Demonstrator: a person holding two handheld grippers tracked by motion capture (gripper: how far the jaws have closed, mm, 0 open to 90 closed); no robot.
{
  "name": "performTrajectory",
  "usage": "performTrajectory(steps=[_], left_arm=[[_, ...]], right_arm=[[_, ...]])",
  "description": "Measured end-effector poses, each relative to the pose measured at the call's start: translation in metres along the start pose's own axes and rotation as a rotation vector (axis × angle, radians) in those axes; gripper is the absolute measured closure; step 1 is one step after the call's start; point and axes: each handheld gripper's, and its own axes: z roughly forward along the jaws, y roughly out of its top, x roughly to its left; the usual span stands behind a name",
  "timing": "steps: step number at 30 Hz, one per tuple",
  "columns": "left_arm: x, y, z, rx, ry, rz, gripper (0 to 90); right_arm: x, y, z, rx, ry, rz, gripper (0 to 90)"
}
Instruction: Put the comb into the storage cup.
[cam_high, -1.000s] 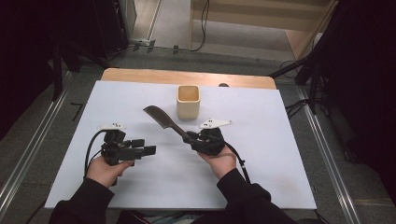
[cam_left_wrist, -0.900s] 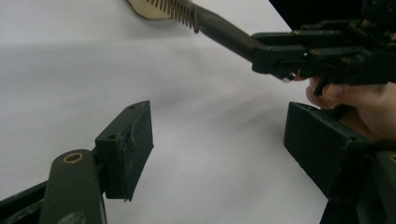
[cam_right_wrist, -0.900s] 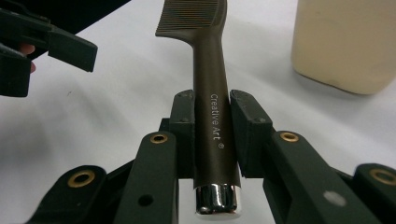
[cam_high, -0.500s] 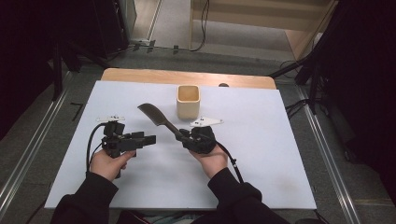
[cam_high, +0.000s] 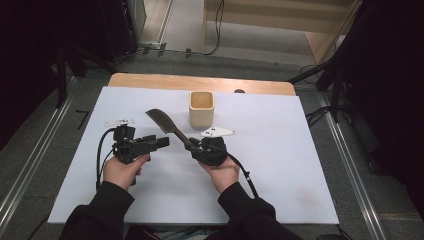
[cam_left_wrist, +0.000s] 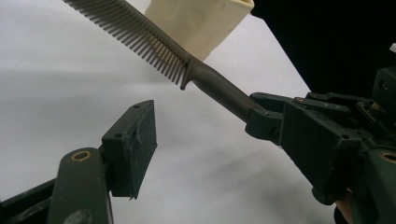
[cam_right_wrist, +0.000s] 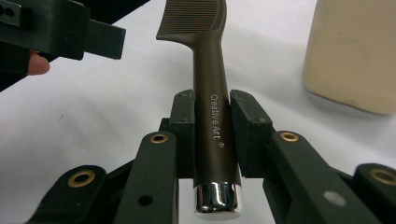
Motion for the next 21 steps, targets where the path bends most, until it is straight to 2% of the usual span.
performTrajectory(steps=[10,21], left_arm=[[-0.007,0.006,0.011,-0.022,0.019,-0.011,27.8],[-0.007,0.01,0.017,-0.061,0.03,-0.052,28.7]], right_arm=[[0.009,0.002,0.004,-0.069,-0.019,0.003,70.3],[0.015,0.003,0.007,-0.095,-0.021,0.015,70.3]])
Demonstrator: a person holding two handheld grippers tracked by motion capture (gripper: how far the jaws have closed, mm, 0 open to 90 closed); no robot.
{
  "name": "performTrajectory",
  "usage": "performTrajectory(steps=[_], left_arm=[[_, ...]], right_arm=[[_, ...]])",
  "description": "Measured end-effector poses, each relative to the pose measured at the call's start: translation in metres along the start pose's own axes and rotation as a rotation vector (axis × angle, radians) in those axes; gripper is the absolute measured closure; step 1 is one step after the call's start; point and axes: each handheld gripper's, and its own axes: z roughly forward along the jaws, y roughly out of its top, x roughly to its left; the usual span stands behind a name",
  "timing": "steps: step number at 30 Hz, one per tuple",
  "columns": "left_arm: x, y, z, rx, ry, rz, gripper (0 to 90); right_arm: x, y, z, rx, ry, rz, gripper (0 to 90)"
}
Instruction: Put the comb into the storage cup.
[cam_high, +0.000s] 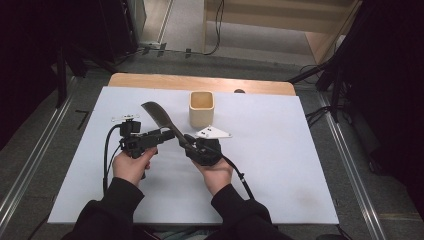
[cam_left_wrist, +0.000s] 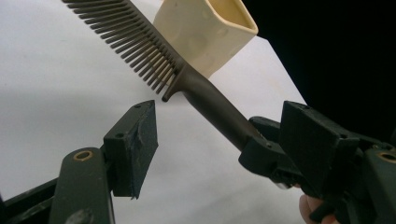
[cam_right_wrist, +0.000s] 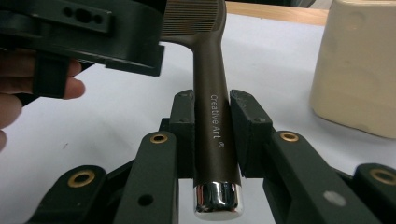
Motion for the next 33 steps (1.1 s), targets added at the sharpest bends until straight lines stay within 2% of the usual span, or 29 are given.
performTrajectory(steps=[10,17,21,29,33], left_arm=[[0.003,0.0,0.014,0.002,0.013,-0.05,30.0],[0.003,-0.001,0.018,-0.045,0.032,-0.06,33.2],[0.004,-0.001,0.02,-0.045,0.031,-0.077,34.6],[0.008,-0.001,0.023,-0.03,0.027,-0.116,42.8],[0.009,-0.002,0.023,-0.037,0.024,-0.139,49.7]], right_arm=[[0.007,0.0,0.006,-0.002,-0.004,-0.003,70.2],[0.011,-0.001,0.009,-0.016,-0.006,0.017,70.3],[0.014,-0.001,0.01,-0.027,-0.012,0.02,70.3],[0.019,-0.002,0.012,-0.039,-0.016,0.021,70.2],[0.021,-0.003,0.013,-0.045,-0.016,0.02,70.3]])
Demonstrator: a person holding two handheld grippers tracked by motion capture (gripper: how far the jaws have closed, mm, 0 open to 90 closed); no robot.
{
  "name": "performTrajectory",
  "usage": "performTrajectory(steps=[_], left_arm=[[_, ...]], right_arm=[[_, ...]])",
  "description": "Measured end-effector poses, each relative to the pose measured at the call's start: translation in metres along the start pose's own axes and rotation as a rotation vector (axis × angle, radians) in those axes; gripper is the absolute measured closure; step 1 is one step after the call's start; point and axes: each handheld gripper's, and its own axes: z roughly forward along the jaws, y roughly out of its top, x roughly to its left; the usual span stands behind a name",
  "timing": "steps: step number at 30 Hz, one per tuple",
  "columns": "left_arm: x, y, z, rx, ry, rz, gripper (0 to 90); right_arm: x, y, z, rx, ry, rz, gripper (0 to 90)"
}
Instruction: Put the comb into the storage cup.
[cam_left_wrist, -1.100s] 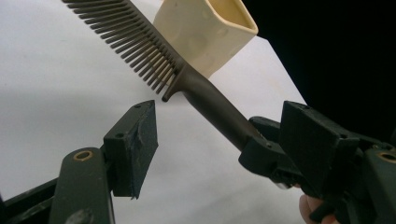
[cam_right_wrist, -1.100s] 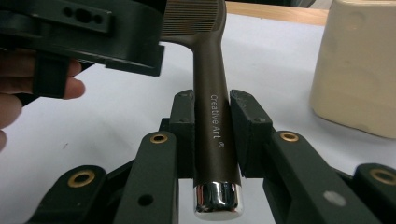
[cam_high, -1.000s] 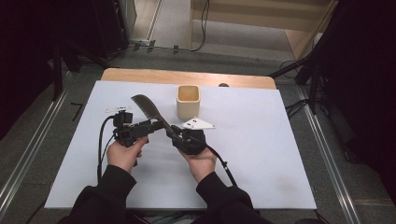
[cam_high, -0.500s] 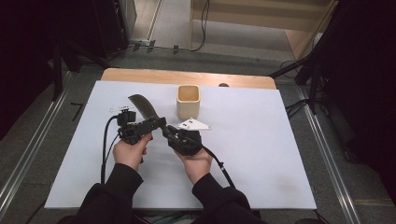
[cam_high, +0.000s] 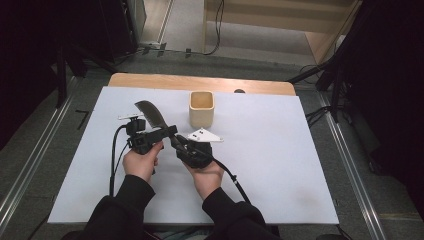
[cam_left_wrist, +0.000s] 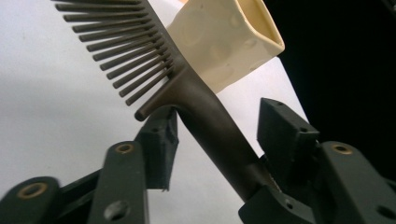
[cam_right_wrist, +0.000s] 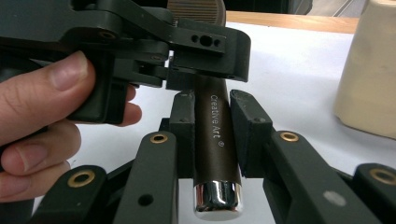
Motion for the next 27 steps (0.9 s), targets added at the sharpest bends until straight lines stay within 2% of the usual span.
performTrajectory(steps=[3,15,27], left_arm=[[0.0009,-0.0001,-0.0009,-0.009,0.009,-0.011,54.6],[0.0069,0.0005,-0.004,-0.016,-0.046,-0.088,63.2],[0.0093,0.0011,-0.0054,-0.013,-0.081,-0.107,68.5]], right_arm=[[0.0011,-0.0009,0.0008,-0.001,-0.001,-0.001,70.2],[0.0029,-0.003,0.0027,0.001,-0.007,-0.018,70.1],[0.0009,-0.0043,0.0051,0.023,0.007,-0.029,69.9]])
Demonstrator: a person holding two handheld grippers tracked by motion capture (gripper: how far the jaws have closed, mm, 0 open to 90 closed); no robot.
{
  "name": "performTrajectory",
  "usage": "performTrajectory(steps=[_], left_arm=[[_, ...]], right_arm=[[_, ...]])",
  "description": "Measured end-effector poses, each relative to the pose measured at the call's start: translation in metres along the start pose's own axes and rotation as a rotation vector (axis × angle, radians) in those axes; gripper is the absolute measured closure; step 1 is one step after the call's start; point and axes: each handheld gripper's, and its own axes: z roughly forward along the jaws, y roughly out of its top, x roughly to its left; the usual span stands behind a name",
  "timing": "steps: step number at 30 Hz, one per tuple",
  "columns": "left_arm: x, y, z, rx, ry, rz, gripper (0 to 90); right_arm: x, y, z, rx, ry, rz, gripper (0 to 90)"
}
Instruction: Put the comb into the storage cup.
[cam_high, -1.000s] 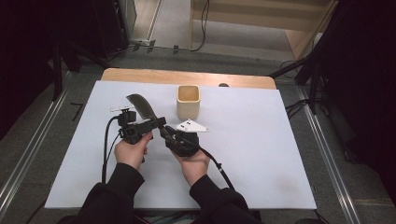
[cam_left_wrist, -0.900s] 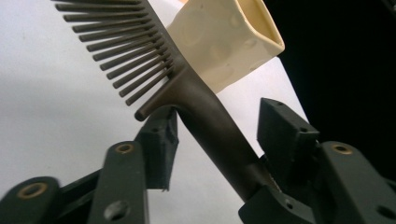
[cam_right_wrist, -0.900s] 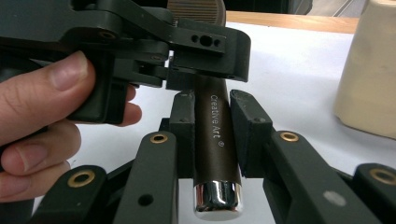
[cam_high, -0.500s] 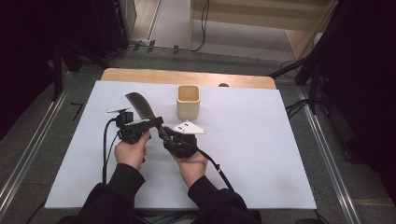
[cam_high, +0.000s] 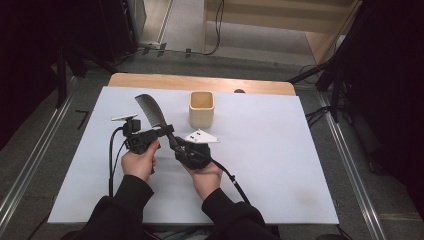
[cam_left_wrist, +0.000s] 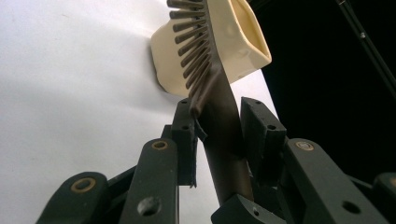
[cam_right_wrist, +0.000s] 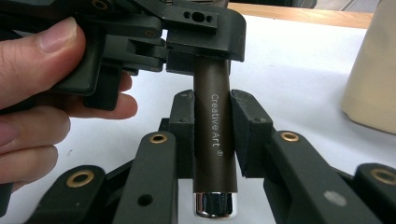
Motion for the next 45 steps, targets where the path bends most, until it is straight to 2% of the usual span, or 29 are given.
performTrajectory(steps=[12,16,18,21,25,29,32,36,41,45], left_arm=[[0.001,0.0,-0.001,0.0,-0.037,-0.017,71.0],[0.002,0.001,-0.002,0.0,-0.048,-0.028,71.6],[0.002,0.001,-0.002,-0.003,-0.046,-0.028,72.0],[0.003,0.002,-0.004,-0.008,-0.048,-0.033,72.2],[0.005,0.004,-0.005,-0.01,-0.042,-0.033,72.3],[0.006,0.005,-0.007,-0.005,-0.03,-0.022,72.3],[0.004,0.006,-0.007,0.004,-0.004,0.021,72.3],[0.002,0.007,-0.007,0.006,0.014,0.047,72.3],[0.004,0.008,-0.008,0.006,0.029,0.058,72.4],[0.003,0.009,-0.009,0.009,0.045,0.092,72.4]], right_arm=[[-0.001,0.001,0.0,0.012,0.017,-0.003,68.7],[-0.002,0.002,0.0,0.018,0.015,-0.027,68.2],[-0.001,0.003,0.0,0.019,0.022,-0.034,65.6],[-0.002,0.003,0.001,0.023,0.068,-0.047,58.7],[-0.003,0.003,0.001,0.044,0.096,-0.05,51.0],[-0.007,0.004,0.001,0.076,0.124,-0.05,43.1],[-0.011,0.004,0.001,0.103,0.144,-0.043,37.7],[-0.012,0.003,-0.001,0.129,0.158,-0.058,35.3],[-0.011,0.004,-0.005,0.155,0.178,-0.081,35.4],[-0.013,0.004,-0.009,0.17,0.198,-0.084,35.1]])
